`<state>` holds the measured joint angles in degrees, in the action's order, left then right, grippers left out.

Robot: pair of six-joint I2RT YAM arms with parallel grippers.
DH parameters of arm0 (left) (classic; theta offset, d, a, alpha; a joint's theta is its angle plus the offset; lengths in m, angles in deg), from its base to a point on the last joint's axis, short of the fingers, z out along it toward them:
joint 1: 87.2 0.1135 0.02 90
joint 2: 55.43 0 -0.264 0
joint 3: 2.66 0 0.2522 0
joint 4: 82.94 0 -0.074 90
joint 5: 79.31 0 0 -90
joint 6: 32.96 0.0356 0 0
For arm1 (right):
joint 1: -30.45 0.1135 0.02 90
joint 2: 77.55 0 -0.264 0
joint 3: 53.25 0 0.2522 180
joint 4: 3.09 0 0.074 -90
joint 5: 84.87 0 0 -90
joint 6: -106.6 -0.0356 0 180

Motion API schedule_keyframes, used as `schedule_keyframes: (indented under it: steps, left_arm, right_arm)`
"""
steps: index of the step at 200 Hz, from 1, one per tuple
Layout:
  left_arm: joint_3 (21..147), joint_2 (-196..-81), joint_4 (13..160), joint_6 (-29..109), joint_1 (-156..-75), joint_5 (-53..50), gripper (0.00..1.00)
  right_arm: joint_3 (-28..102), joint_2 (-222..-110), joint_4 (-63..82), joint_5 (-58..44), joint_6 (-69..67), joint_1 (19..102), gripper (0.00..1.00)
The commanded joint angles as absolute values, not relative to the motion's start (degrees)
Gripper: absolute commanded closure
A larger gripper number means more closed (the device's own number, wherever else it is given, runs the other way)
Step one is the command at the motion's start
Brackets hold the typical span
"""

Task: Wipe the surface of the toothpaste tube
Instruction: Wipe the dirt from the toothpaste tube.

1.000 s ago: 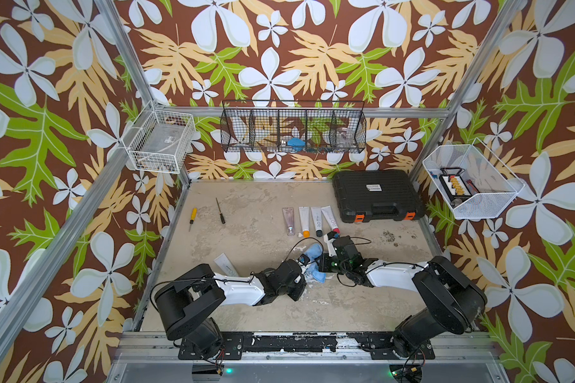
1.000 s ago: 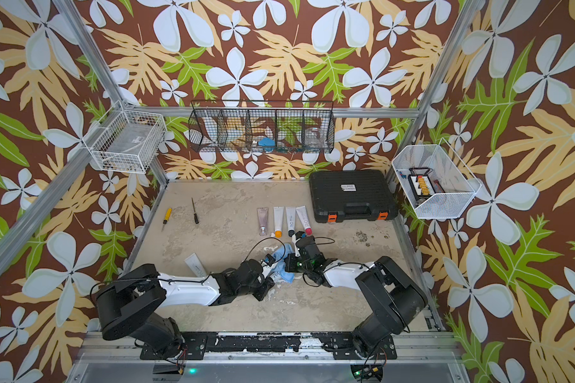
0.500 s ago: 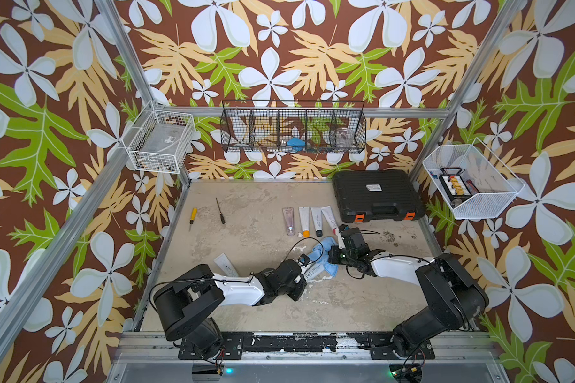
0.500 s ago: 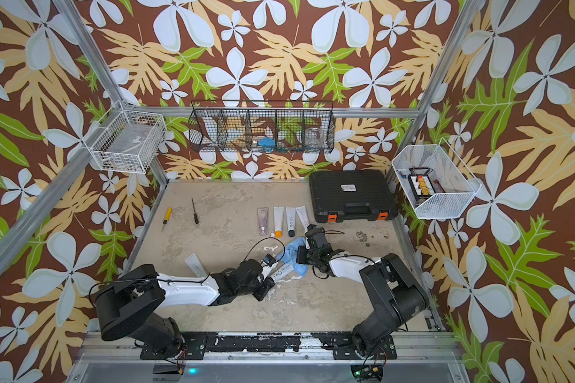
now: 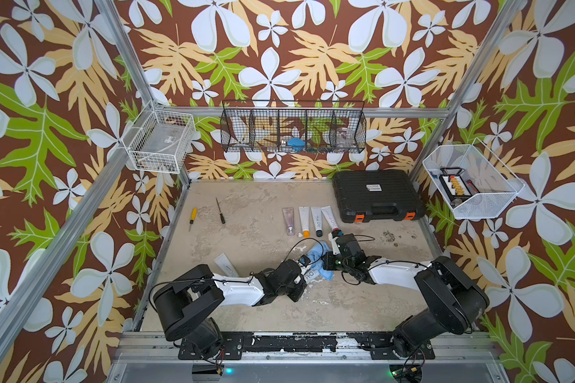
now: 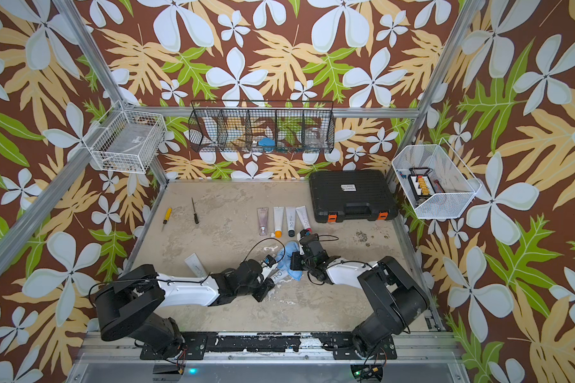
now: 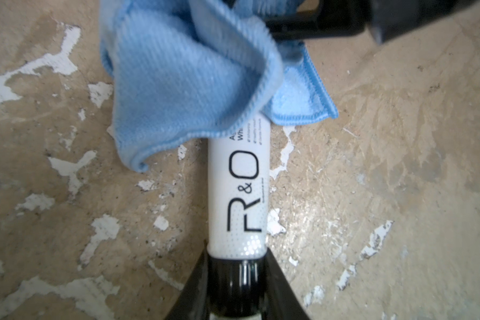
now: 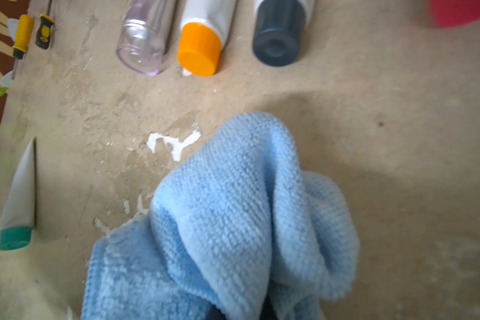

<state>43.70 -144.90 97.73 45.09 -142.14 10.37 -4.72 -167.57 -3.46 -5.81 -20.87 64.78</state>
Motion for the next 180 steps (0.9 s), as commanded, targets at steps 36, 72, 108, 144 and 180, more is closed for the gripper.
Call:
schedule_keyframes:
  steps: [36,72,108,144,180]
  left_arm:
    - [43.82,-144.64,99.99,45.18,-142.13,11.37,0.82]
    - [43.78,-144.54,100.01,45.18,-142.13,11.35,0.83]
    - [43.63,-144.2,100.03,45.09,-142.13,11.63,0.83]
    - [43.35,-143.85,100.05,45.18,-142.08,11.84,0.83]
    - [43.62,-144.11,99.83,45.17,-142.13,11.87,0.83]
  right_arm:
    - [-4.53,-166.03,-0.43,-10.69,-26.95,72.87,1.0]
    - [-4.71,-163.9,-0.75,-10.98,-28.31,74.02,1.0]
    - [-5.64,-163.71,-0.13,-9.19,-27.18,73.98,1.0]
    - [-5.44,-165.9,3.73,-5.27,-24.31,72.23,1.0]
    - [-5.67,-167.42,3.92,-4.45,-20.36,66.56,1.0]
